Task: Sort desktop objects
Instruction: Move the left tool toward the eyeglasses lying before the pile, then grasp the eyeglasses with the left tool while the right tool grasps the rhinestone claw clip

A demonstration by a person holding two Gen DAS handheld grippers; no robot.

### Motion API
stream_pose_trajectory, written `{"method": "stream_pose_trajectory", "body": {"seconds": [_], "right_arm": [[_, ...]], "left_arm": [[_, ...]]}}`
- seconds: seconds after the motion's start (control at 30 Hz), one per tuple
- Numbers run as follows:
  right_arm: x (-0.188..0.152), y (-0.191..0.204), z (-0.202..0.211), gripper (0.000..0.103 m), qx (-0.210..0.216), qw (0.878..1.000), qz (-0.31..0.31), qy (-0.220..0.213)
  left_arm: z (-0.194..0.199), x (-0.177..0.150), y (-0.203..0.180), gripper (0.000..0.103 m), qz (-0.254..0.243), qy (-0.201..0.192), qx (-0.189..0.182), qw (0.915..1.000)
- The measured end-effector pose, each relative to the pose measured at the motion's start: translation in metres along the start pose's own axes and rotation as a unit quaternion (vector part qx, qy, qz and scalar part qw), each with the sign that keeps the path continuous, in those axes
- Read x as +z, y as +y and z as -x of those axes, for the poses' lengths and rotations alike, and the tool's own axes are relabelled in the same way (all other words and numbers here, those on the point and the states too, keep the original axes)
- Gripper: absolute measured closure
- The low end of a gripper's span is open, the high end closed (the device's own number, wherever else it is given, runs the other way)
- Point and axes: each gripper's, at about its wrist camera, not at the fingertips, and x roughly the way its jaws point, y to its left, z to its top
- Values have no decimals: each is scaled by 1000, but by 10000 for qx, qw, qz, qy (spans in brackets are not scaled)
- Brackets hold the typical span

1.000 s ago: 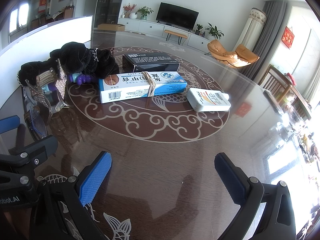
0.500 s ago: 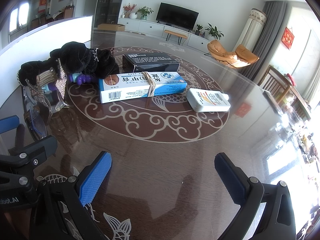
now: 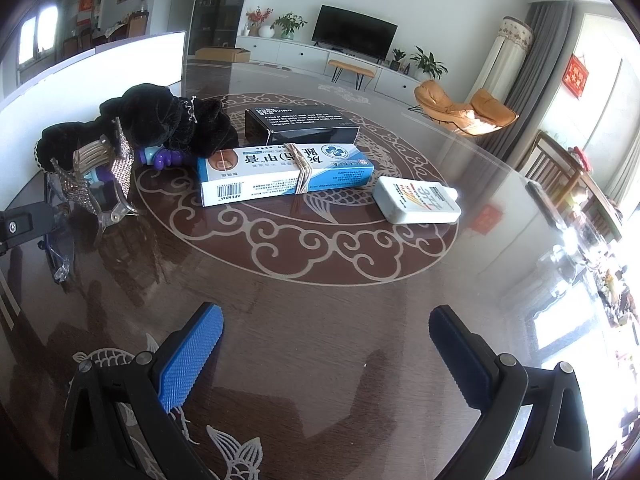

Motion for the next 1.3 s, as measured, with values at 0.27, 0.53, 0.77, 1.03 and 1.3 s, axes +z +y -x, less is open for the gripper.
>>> {"method": "stream_pose_trajectory", "body": {"seconds": [0.27,0.53,0.77,1.03,1.3], "right_arm": [[0,0,0,0,-3,10000,3,-3],[0,0,-1,0,-24,10000,19,-12],[0,0,-1,0,11,10000,-4,-6],[0,0,-1,0,0,10000,4,-10],[0,-1,-2,0,67,10000,-48,16]], "left_arm": [[18,5,10,0,246,-295,-406,9984],[-10,18,12,0,-104,394,-212,9989],[10,16,27,0,-333,768,268,9961],[8,28,9,0,-137,608,134,9980],[-18,17,-3,0,-655,946,665,9911]]}}
